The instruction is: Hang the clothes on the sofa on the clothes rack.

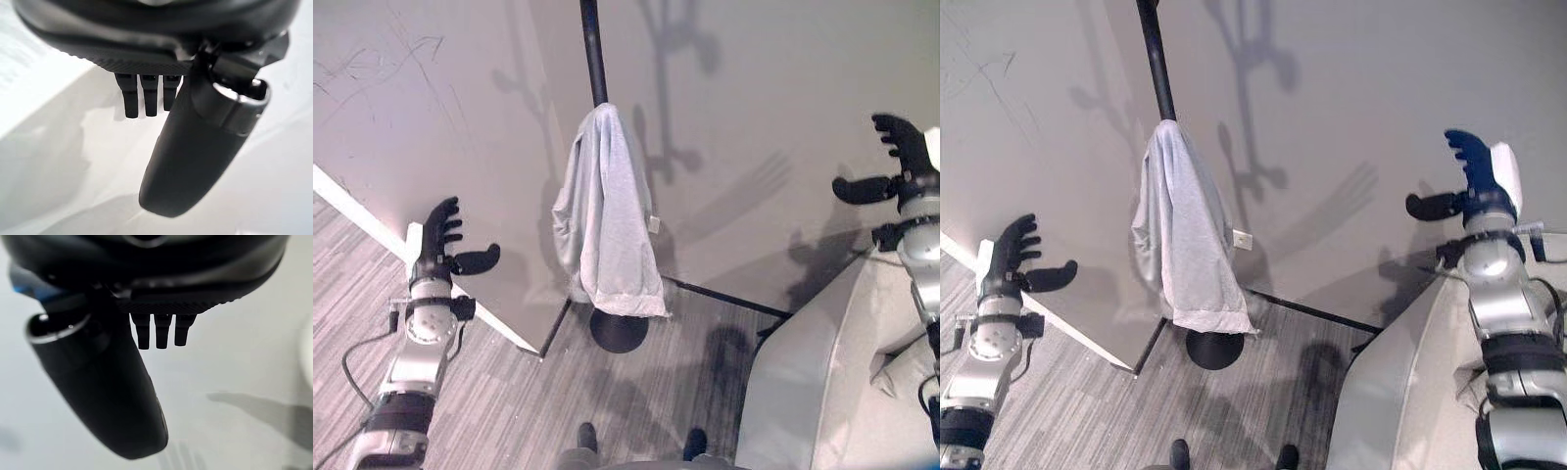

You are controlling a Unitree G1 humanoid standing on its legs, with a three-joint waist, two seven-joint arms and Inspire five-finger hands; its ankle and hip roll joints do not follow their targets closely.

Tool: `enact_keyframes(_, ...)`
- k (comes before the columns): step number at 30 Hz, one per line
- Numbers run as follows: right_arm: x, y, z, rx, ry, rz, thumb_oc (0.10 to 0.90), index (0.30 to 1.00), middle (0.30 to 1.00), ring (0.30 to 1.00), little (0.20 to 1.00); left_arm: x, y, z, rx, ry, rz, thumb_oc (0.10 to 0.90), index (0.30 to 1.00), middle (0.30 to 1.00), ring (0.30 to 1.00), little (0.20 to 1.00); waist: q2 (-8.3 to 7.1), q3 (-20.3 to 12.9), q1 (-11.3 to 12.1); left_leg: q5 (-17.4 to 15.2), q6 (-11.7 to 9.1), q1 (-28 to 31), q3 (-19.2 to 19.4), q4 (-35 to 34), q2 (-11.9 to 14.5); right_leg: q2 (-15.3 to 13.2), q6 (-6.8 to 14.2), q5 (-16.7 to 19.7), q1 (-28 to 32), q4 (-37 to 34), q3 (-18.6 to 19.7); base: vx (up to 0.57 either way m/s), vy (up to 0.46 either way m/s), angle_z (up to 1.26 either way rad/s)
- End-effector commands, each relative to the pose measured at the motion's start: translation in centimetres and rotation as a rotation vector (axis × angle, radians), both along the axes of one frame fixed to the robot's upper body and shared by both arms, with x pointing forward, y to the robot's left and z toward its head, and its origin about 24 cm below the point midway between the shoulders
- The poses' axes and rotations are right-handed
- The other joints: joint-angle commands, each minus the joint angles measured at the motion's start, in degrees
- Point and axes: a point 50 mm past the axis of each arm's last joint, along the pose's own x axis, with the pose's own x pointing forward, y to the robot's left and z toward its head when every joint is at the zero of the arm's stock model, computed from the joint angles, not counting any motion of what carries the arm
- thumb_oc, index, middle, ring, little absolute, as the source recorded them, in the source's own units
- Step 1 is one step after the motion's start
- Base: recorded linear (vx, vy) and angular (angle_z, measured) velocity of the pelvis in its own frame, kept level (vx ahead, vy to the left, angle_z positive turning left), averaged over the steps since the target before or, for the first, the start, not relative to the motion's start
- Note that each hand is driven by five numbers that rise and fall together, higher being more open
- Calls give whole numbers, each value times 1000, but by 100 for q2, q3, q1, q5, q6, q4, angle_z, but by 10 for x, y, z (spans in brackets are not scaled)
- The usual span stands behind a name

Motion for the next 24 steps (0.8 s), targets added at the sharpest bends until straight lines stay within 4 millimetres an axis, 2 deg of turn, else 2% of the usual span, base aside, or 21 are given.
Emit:
enact_keyframes(1,-9,9,27,-27,-170,71,800,900,900,900,900,-14,31,37,69,-137,63,800,900,900,900,900,-393,-405,112,-824,-165,374,271,26,76,-324,200,-225,195,50,-144,0,0,0)
enact_keyframes(2,-11,9,26,-25,-167,68,800,900,900,900,900,-14,31,37,71,-135,59,800,900,900,900,900,-402,-420,128,-825,-165,373,268,26,76,-325,201,-226,196,50,-146,0,0,0)
enact_keyframes(4,-20,10,-3,93,-142,77,800,900,900,900,900,-22,24,15,6,-79,40,800,900,900,900,900,-379,-389,81,-837,-143,374,271,26,64,-352,196,-215,198,50,-135,0,0,0)
enact_keyframes(5,-27,9,-22,152,-109,73,800,900,900,900,900,-28,17,0,-32,-31,17,800,900,900,900,900,-369,-376,56,-842,-130,375,274,26,58,-366,193,-211,201,50,-133,0,0,0)
enact_keyframes(6,-38,21,-62,259,-21,96,800,900,900,900,900,-41,6,-31,-186,36,12,800,900,900,900,900,-340,-329,-5,-848,-102,381,289,26,42,-386,180,-192,196,50,-120,0,0,0)
enact_keyframes(9,-58,36,-119,395,121,91,800,900,900,900,900,-62,-15,-78,-319,188,3,800,900,900,900,900,-307,-326,-71,-872,-64,413,296,26,18,-419,167,-184,223,50,-116,2,2,1)
enact_keyframes(10,-58,36,-119,395,121,91,800,900,900,900,900,-62,-15,-78,-319,188,3,800,900,900,900,900,-307,-327,-70,-872,-64,413,296,26,18,-419,167,-184,222,50,-116,0,0,0)
enact_keyframes(12,-69,49,-150,470,209,83,800,900,900,900,900,-78,-29,-104,-408,277,23,800,900,900,900,900,-291,-304,-98,-881,-43,435,304,26,-4,-437,161,-167,235,50,-97,0,0,0)
enact_keyframes(13,-85,61,-182,554,304,57,800,900,900,900,900,-91,-45,-130,-495,372,43,800,900,900,900,900,-263,-279,-136,-874,-29,445,310,26,-26,-443,154,-170,245,50,-99,0,0,0)
enact_keyframes(14,-85,61,-182,554,304,56,800,900,900,900,900,-91,-45,-130,-495,372,42,800,900,900,900,900,-264,-281,-135,-875,-29,444,309,26,-26,-444,154,-171,245,50,-100,-12,18,-3)
enact_keyframes(15,-94,67,-196,588,352,42,800,900,900,900,900,-97,-51,-138,-499,419,33,800,900,900,900,900,-252,-272,-152,-872,-25,446,308,26,-38,-448,151,-172,248,50,-90,0,0,0)
enact_keyframes(16,-114,78,-229,670,458,-21,800,900,900,900,900,-109,-63,-156,-510,525,17,800,900,900,900,900,-231,-251,-205,-867,-19,455,317,26,-61,-460,149,-161,250,50,-78,0,0,0)
enact_keyframes(18,-136,86,-259,722,571,-104,800,900,900,900,900,-122,-71,-172,-489,640,4,800,900,900,900,900,-216,-226,-262,-870,-16,459,333,26,-78,-476,150,-144,244,50,-60,0,0,0)
enact_keyframes(19,-145,89,-270,736,623,-145,800,900,900,900,900,-127,-75,-179,-487,681,6,800,900,900,900,900,-210,-218,-288,-872,-15,461,340,26,-83,-480,152,-134,240,50,-46,0,0,0)
enact_keyframes(20,-145,89,-270,736,622,-145,800,900,900,900,900,-127,-75,-179,-487,681,6,800,900,900,900,900,-210,-215,-288,-872,-15,462,340,26,-83,-480,153,-134,240,50,-46,0,0,0)
enact_keyframes(21,-162,95,-289,766,709,-219,800,900,900,900,900,-136,-82,-190,-466,764,11,800,900,900,900,900,-209,-193,-337,-877,-8,465,344,26,-96,-491,150,-111,223,50,-30,-10,7,-7)
enact_keyframes(22,-162,95,-289,766,708,-219,800,900,900,900,900,-136,-82,-190,-465,763,10,800,900,900,900,900,-209,-189,-337,-877,-8,466,344,26,-96,-491,150,-111,223,50,-29,-15,15,-8)
enact_keyframes(23,-181,97,-303,818,770,-311,800,900,900,900,900,-147,-86,-200,-439,854,19,800,900,900,900,900,-206,-187,-385,-891,-3,477,357,26,-107,-512,156,-91,224,50,-22,-2,15,-9)
enact_keyframes(24,-188,100,-308,857,780,-348,800,900,900,900,900,-152,-87,-204,-425,892,14,800,900,900,900,900,-203,-189,-409,-898,-2,489,372,26,-118,-519,160,-80,226,50,-16,-3,23,-7)
